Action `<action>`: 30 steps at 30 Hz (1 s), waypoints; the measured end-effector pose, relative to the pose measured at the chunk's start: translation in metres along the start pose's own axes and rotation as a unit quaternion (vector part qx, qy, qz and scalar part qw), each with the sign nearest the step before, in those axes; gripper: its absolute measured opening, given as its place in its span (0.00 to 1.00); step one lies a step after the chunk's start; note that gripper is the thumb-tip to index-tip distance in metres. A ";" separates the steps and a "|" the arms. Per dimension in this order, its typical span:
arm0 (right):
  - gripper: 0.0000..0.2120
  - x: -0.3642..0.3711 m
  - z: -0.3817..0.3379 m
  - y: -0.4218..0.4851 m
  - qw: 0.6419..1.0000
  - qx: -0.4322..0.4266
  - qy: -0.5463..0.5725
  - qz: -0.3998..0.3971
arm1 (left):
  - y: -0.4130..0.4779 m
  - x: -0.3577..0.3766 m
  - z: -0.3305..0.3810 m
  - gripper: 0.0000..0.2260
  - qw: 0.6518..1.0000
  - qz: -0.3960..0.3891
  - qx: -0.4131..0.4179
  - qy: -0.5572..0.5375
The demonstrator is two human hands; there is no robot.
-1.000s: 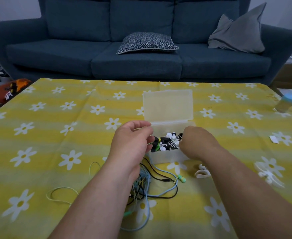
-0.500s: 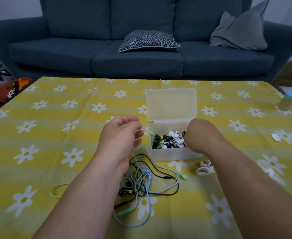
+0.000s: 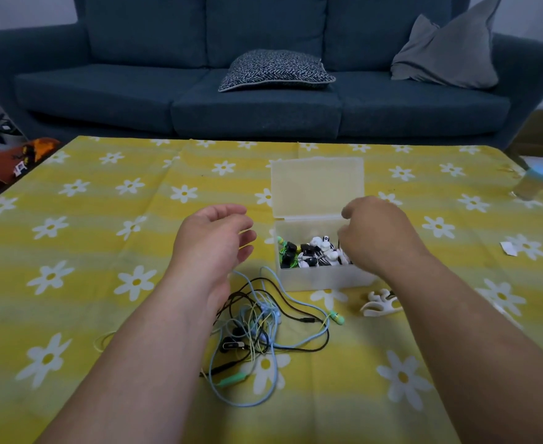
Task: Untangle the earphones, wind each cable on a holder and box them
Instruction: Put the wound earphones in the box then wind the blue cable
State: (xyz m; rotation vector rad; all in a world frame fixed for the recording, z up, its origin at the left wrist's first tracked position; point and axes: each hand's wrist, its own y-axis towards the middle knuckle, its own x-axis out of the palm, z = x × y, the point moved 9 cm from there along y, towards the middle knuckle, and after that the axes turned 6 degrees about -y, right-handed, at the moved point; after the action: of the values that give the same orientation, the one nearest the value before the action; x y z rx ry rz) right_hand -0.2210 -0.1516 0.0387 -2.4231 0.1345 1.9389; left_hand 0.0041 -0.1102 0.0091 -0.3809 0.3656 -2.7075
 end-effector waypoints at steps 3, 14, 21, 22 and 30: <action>0.10 0.004 -0.015 -0.021 0.993 -0.015 0.109 -0.031 | 0.000 0.000 0.002 0.07 0.999 -0.004 0.018 0.034; 0.15 0.061 -0.061 -0.072 0.961 -0.146 0.156 -0.176 | -0.012 -0.002 -0.009 0.10 0.717 -0.088 0.136 0.678; 0.05 0.034 -0.076 -0.080 0.887 -0.134 0.410 -0.162 | -0.046 0.014 0.039 0.08 0.873 -0.118 0.281 0.381; 0.10 0.025 -0.068 -0.077 0.874 -0.105 0.455 -0.136 | -0.047 0.012 0.042 0.10 0.883 -0.109 0.283 0.358; 0.20 -0.035 0.012 -0.062 0.744 0.072 0.664 0.030 | -0.014 -0.060 0.036 0.17 0.972 0.090 0.147 0.157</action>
State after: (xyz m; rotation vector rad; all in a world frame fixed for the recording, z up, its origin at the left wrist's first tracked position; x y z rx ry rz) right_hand -0.2350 -0.0869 0.0681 -3.0742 0.3483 -0.1750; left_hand 0.0643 -0.0805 0.0340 0.1585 0.0712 -2.5868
